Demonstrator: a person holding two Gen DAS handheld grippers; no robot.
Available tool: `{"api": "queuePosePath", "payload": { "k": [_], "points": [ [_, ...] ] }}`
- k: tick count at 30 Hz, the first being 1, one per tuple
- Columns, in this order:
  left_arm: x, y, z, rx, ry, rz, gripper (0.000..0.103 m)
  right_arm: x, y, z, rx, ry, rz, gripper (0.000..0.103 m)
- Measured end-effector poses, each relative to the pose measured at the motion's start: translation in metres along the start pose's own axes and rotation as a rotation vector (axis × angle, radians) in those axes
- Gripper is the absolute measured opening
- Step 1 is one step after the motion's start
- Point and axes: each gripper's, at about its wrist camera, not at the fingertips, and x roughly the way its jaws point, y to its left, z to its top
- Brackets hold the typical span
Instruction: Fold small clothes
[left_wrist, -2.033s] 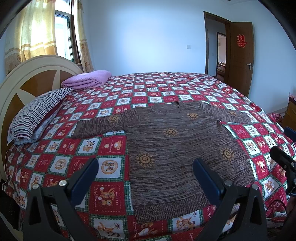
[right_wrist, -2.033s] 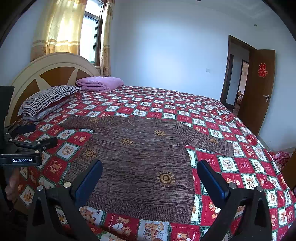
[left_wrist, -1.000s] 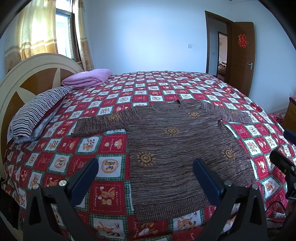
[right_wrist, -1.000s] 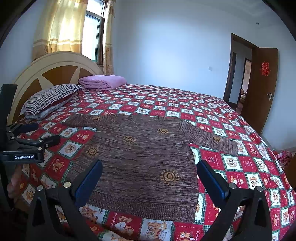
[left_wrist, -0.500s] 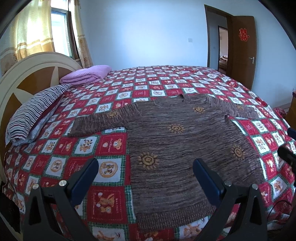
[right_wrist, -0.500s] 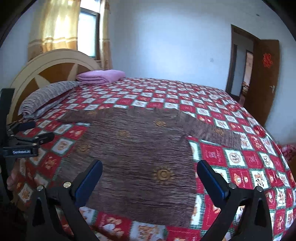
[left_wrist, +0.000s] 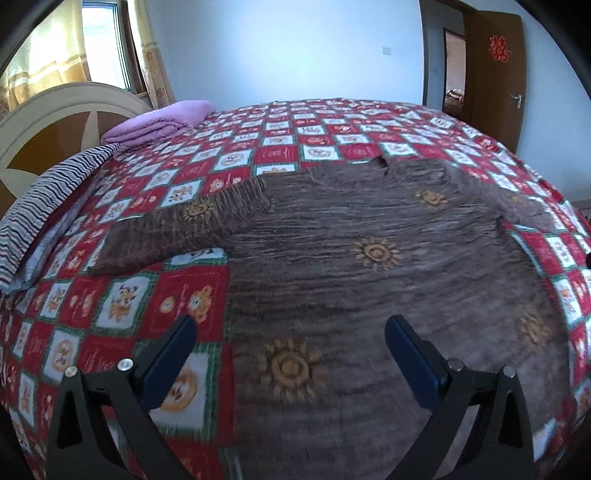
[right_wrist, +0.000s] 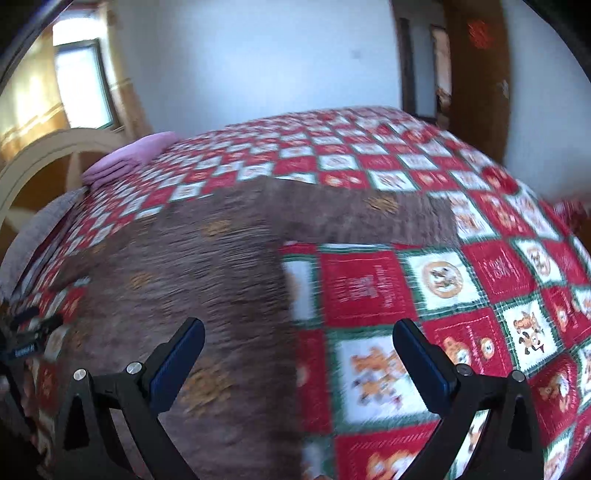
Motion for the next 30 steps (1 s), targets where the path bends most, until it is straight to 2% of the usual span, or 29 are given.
{"api": "queuePosePath", "payload": {
  "k": [9,14,17,22,24,28,30],
  "points": [
    [0.059,0.008,0.034,-0.021,-0.003,0.096,0.103,0.071,-0.095,0.036,0.219,0.066,-0.077,0.102],
    [0.086,0.009,0.049,-0.029,0.014,0.13,0.103,0.099,-0.131,0.056,0.274,0.057,-0.131,0.1],
    [0.1,0.008,0.054,-0.029,0.029,0.139,0.103,0.114,-0.153,0.069,0.303,0.065,-0.153,0.088],
    [0.118,0.008,0.054,-0.058,0.083,0.177,0.103,0.136,-0.175,0.089,0.293,0.06,-0.172,0.082],
    [0.121,0.01,0.053,-0.072,0.099,0.174,0.103,0.147,-0.178,0.093,0.294,0.083,-0.155,0.068],
    [0.123,0.011,0.052,-0.086,0.104,0.158,0.103,0.157,-0.177,0.099,0.257,0.091,-0.134,0.054],
    [0.124,0.01,0.051,-0.087,0.109,0.148,0.103,0.158,-0.174,0.1,0.239,0.092,-0.121,0.037]
  ]
}}
